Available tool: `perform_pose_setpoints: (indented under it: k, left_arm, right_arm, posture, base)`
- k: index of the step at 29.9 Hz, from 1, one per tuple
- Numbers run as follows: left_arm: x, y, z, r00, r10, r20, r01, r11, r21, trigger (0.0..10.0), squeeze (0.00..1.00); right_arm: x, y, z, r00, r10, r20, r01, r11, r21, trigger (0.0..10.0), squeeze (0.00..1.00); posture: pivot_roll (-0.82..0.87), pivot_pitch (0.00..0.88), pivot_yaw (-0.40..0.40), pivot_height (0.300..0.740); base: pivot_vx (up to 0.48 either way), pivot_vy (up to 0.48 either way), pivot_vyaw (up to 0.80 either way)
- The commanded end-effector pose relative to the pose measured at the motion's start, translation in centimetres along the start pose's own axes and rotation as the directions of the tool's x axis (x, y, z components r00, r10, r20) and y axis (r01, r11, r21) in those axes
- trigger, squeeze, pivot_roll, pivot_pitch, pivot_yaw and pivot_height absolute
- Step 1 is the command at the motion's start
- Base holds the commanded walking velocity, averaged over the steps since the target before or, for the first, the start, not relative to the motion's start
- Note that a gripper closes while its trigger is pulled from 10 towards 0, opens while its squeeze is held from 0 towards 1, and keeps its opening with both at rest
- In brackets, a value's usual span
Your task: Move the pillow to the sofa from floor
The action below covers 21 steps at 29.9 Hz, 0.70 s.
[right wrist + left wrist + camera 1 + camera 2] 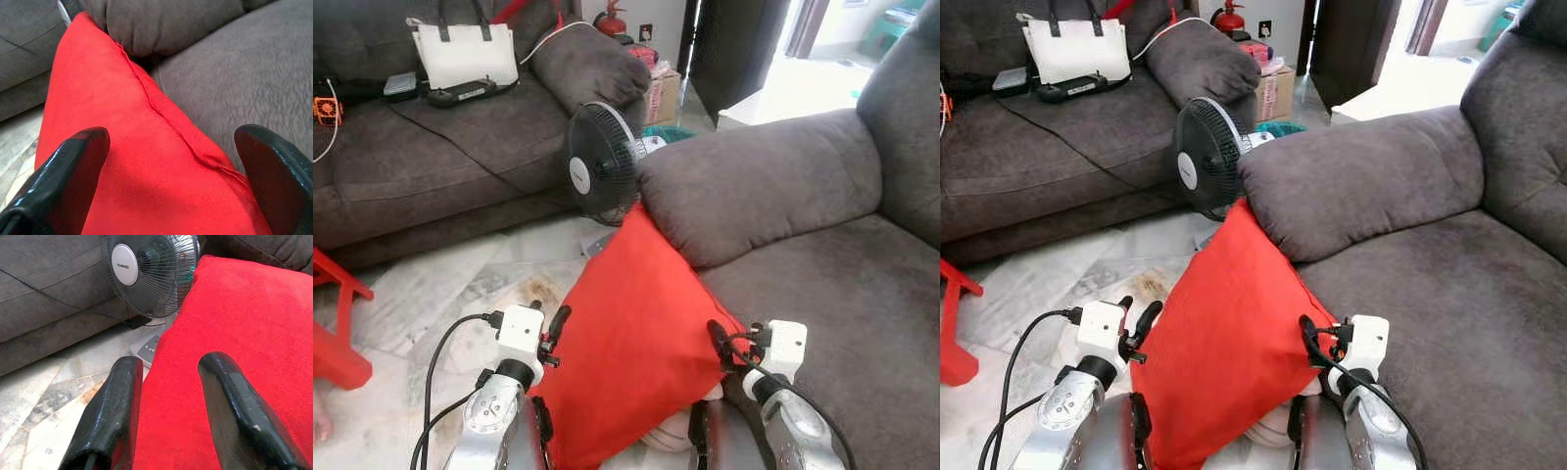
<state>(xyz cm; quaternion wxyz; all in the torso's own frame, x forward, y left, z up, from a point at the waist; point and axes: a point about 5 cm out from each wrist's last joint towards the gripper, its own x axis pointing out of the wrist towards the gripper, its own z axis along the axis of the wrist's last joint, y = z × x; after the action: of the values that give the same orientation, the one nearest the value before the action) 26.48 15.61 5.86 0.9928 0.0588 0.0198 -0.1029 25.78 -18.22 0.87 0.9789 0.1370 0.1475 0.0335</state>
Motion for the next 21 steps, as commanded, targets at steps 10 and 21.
perform_pose_setpoints:
  k: [10,21]
  left_arm:
    - [0.0,-0.3,-0.4,1.000,-0.015,-0.028,0.014,1.000,-0.008,10.0,0.00]
    - [-0.1,-0.6,-0.8,0.998,-0.035,-0.044,0.034,0.999,-0.017,10.0,0.00]
  right_arm:
    - [0.1,-1.0,-1.1,0.996,-0.065,-0.054,0.071,0.989,0.133,10.0,0.00]
    - [-0.1,-1.3,-2.0,0.994,-0.070,-0.082,0.091,0.952,0.293,10.0,0.00]
  posture:
    - [0.06,0.033,-0.046,0.518]
    - [0.06,0.038,-0.045,0.518]
  base:
    - [0.000,0.000,0.00]
    - [0.000,0.000,0.00]
